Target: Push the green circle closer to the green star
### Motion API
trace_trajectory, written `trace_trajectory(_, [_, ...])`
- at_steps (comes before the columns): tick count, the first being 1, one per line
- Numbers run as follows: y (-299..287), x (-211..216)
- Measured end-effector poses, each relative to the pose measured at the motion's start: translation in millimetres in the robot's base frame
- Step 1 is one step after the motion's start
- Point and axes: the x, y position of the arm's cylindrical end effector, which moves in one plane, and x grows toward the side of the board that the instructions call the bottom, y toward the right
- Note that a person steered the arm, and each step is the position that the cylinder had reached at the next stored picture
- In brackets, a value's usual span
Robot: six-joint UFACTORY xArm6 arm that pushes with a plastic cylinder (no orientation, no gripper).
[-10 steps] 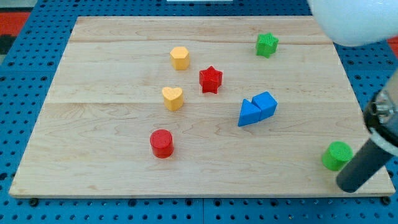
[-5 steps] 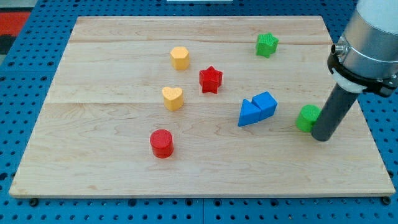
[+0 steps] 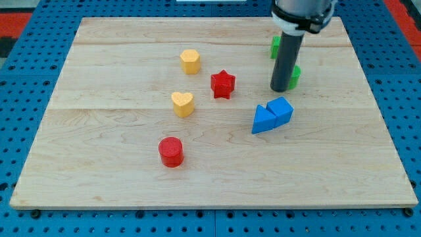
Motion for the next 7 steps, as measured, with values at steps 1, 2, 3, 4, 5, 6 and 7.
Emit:
trace_trajectory(1, [1, -30])
trace_trajectory(2, [1, -47])
trace_trajectory(3, [1, -23])
trace_trajectory(4, [46, -18])
trace_trajectory(5, [83, -18])
trace_trajectory(6, [88, -26])
trace_trajectory(7, [65, -28])
